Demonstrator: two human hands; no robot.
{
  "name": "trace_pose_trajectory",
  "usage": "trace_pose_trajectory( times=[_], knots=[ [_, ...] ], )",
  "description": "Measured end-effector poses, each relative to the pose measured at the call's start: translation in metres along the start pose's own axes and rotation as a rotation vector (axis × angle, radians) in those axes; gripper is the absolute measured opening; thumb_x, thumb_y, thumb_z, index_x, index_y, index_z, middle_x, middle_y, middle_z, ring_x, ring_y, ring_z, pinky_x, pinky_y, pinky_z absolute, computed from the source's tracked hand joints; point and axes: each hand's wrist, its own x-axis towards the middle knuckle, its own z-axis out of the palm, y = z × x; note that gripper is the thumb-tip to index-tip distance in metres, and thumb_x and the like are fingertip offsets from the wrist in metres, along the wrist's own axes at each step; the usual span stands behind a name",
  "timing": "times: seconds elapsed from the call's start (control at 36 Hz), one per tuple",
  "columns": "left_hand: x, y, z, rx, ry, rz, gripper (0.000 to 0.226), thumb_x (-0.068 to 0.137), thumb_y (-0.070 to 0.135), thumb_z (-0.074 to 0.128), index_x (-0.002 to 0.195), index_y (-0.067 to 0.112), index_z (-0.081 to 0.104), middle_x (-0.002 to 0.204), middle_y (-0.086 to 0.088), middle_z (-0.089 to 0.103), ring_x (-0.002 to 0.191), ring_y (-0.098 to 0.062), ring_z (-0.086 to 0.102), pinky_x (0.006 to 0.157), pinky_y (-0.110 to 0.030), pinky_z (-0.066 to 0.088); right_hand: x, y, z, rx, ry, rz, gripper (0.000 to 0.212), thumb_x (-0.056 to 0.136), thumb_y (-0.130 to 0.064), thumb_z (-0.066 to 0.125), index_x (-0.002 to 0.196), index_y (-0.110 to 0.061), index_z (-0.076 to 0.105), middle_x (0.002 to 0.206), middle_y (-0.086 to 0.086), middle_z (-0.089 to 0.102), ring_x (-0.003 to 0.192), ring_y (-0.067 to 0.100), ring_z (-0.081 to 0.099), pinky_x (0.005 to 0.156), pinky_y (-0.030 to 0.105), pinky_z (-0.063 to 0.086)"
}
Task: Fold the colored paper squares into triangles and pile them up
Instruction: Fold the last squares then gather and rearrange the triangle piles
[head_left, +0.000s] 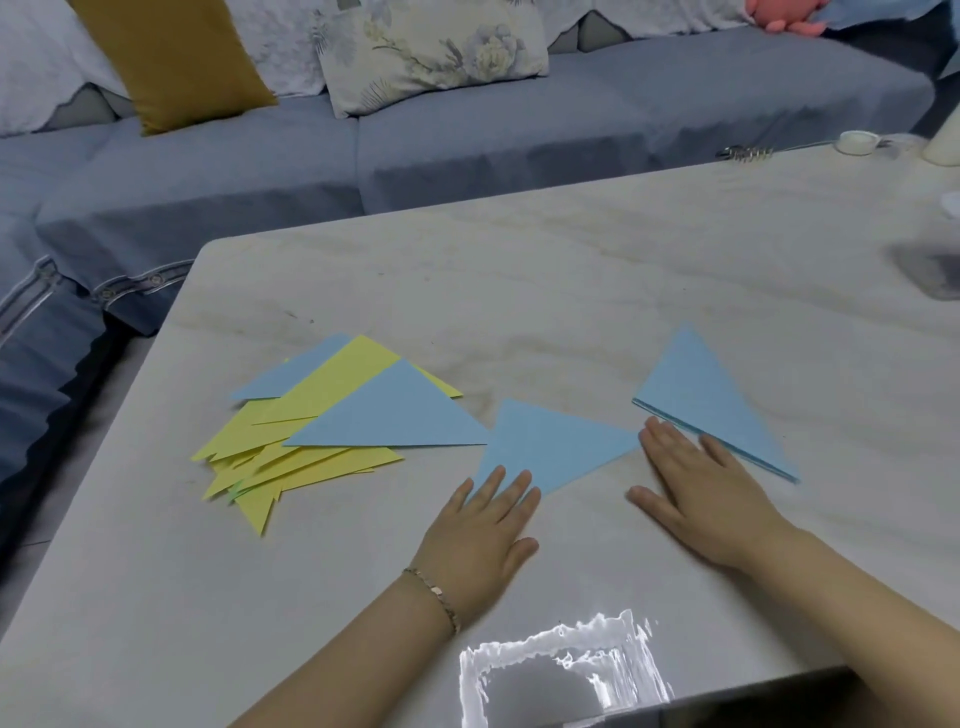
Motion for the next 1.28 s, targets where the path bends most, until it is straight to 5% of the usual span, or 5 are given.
trace_pose_trajectory(
  times=[0.11,0.28,0.44,0.81,1.28],
  knots=[
    [-0.015,-0.013,0.007,-0.109,0.215,-0.047,0.055,0.097,0.037,0.021,0.094,0.020,0.073,0.115,-0.004,0.066,0.102,-0.021,0.065,0.079,-0.033,0.054,-0.002,-0.009,-0.002,0.039,0.045,0.002,0.100,0.073,-0.078,-0.012,0.149,-0.016,0.007,0.157,-0.004,0.000,0.143,0.008,0.000,0.113,0.025,0.002],
    [-0.014,-0.017,-0.005,-0.617,0.452,-0.483,0.018,0.081,0.032,0.065,0.081,0.015,0.062,0.101,0.005,0.055,0.099,-0.016,0.055,0.079,-0.019,0.038,0.013,-0.004,-0.010,0.182,0.533,0.127,0.007,0.079,-0.007,0.063,0.076,-0.004,0.068,0.085,0.013,0.067,0.075,0.039,0.062,0.062,0.039,0.045],
    [0.014,-0.004,-0.023,-0.541,0.160,-0.648,0.070,0.072,0.043,0.070,0.129,0.019,0.036,0.117,-0.007,0.050,0.111,-0.025,0.049,0.087,-0.031,0.043,0.029,0.022,-0.021,0.340,0.330,0.607,0.054,0.092,-0.028,0.052,0.141,-0.016,0.034,0.140,0.026,0.032,0.125,0.041,0.032,0.101,0.046,0.027],
    [0.014,-0.012,-0.061,-0.634,0.326,-0.556,0.009,0.083,0.017,0.060,0.082,0.013,0.052,0.087,-0.008,0.054,0.093,-0.030,0.055,0.061,-0.028,0.027,0.025,0.027,-0.014,0.804,0.438,0.538,0.023,0.087,-0.007,0.056,0.109,-0.010,0.062,0.120,0.016,0.056,0.108,0.031,0.051,0.082,0.029,0.036],
    [-0.031,-0.151,-0.062,-0.453,0.390,-0.859,0.057,0.087,0.013,0.056,0.139,0.011,0.033,0.122,-0.022,0.046,0.115,-0.037,0.041,0.094,-0.040,0.035,0.006,-0.115,-0.007,1.265,0.092,0.260,0.037,0.091,-0.014,0.054,0.126,-0.003,0.051,0.059,-0.001,0.066,0.060,0.020,0.061,0.069,0.039,0.051]
  ],
)
